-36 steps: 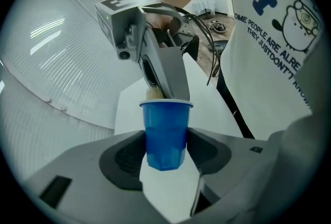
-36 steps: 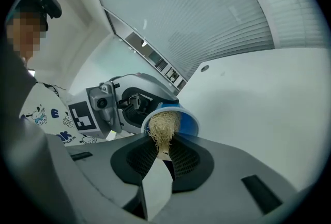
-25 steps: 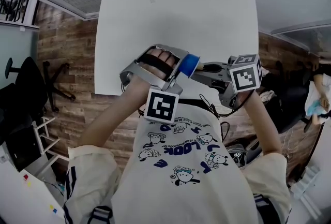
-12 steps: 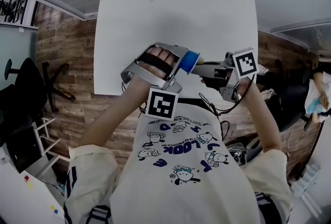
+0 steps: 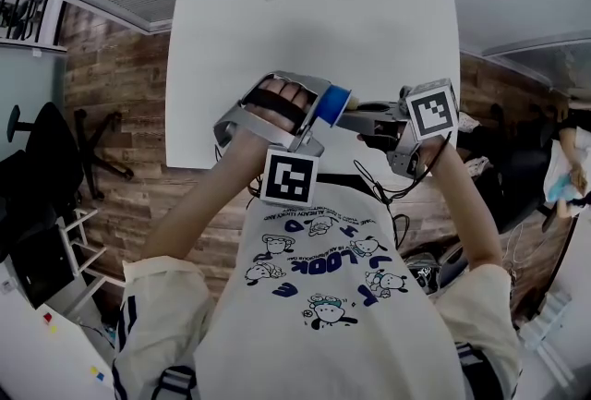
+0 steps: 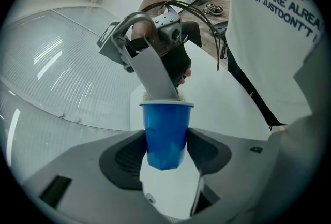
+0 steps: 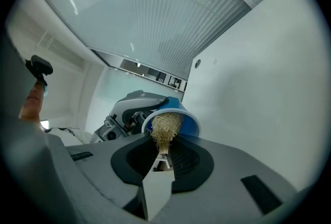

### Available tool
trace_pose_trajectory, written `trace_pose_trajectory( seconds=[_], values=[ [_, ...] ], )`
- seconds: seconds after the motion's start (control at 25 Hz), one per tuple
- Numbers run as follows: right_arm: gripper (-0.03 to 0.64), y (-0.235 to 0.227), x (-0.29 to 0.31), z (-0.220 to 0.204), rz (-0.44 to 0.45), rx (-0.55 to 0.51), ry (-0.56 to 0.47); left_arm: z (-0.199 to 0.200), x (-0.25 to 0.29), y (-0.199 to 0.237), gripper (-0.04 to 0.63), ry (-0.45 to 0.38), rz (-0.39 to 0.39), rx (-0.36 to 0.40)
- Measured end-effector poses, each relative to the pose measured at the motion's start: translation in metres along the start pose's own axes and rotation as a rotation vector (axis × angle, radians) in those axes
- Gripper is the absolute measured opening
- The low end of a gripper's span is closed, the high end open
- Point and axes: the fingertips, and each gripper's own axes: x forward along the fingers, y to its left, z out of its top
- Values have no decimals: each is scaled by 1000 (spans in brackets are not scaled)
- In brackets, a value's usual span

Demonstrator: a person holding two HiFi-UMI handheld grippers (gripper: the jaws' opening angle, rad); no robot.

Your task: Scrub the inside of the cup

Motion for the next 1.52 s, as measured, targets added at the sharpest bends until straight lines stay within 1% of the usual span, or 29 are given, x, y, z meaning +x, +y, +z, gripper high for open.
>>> trace_pose_trajectory(
  seconds=[0.08,0.16,0.28,0.68,1.04,1.16,1.36,1.52],
  values=[
    [58,0,1,-1,-42,-47,23,1,1,-6,281,-4,-41,-26],
    [58,-1,3,-3,-84,-101,50,1,3,-15,281,-2,-100,-53],
    [57,-5,5,-6,-148,-186,92,-2,5,-22,281,21,-159,-71],
    [57,-11,10,-13,-291,-448,222,-4,8,-31,281,-4,-255,-187],
    [57,-19,18,-20,-360,-666,338,-8,8,-45,281,-35,-365,-286],
    [57,-20,19,-21,-391,-744,365,-8,7,-47,281,-43,-394,-332],
    [57,-18,20,-21,-465,-899,411,-8,3,-50,281,-70,-446,-432],
    [57,-19,22,-21,-503,-1036,450,-9,4,-53,281,-85,-481,-480]
  ],
)
